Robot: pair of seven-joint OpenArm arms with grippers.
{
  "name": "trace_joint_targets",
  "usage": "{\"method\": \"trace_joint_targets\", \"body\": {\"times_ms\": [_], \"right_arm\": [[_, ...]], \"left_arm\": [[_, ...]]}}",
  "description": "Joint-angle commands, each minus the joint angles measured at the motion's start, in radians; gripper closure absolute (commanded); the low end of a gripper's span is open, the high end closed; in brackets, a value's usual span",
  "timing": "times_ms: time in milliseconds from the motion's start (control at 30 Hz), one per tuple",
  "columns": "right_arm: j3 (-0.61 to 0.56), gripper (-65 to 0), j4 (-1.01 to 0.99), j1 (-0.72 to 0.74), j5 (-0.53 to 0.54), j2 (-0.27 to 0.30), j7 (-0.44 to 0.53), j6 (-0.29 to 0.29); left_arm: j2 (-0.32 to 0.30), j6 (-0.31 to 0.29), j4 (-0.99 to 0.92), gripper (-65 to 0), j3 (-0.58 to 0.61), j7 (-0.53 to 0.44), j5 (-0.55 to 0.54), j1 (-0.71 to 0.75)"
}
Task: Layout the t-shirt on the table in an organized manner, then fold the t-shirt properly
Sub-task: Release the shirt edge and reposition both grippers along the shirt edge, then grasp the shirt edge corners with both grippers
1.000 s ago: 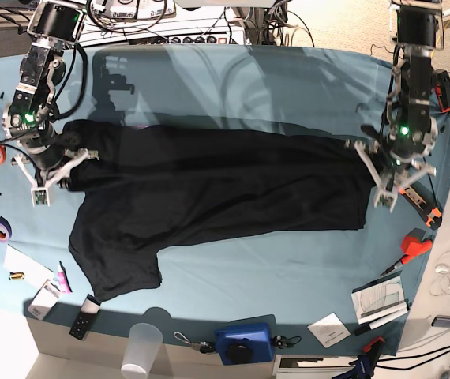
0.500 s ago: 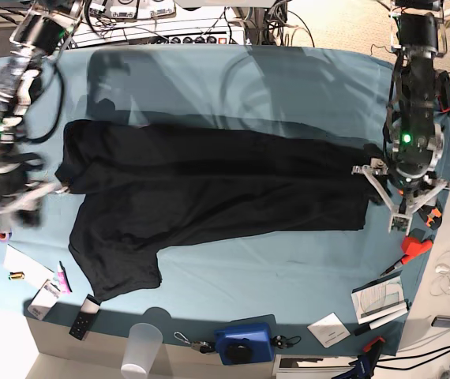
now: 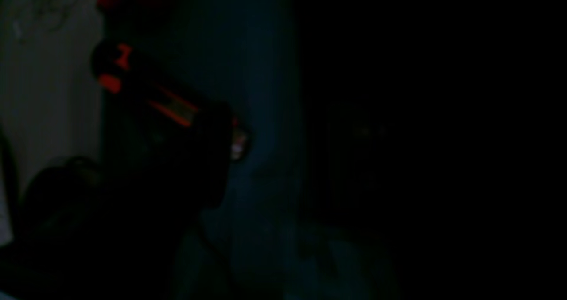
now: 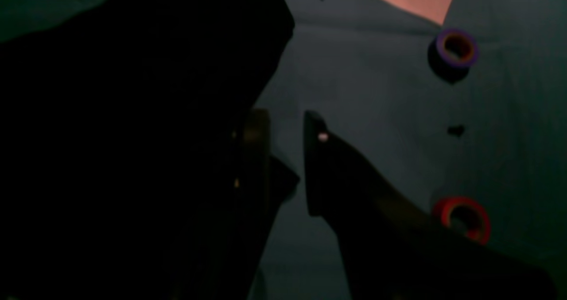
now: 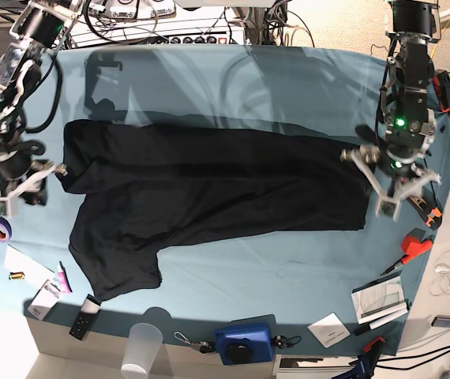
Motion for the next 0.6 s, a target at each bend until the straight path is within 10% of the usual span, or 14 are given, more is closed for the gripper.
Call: {"method": "trace_joint_targets", "body": {"times_ms": [0, 200, 567], "right_arm": [[0.013, -14.1, 0.018, 0.018, 0.007, 0.020, 0.027, -0.001], [0.088, -14.1, 0.084, 0.017, 0.124, 0.019, -0.026, 0.000], [0.490, -14.1, 0.127, -0.093, 0.261, 0.011, -0.107, 0.016]], "left_arm": [[-0.011, 0.003, 0.021, -34.6, -0.006, -0.014, 0.019, -0.019], [-0.012, 0.031, 0.118, -34.6, -0.007, 0.218, 0.032, -0.006], [-0.011, -0.018, 0.435, -34.6, -0.205, 0.120, -0.117, 0.299]]}}
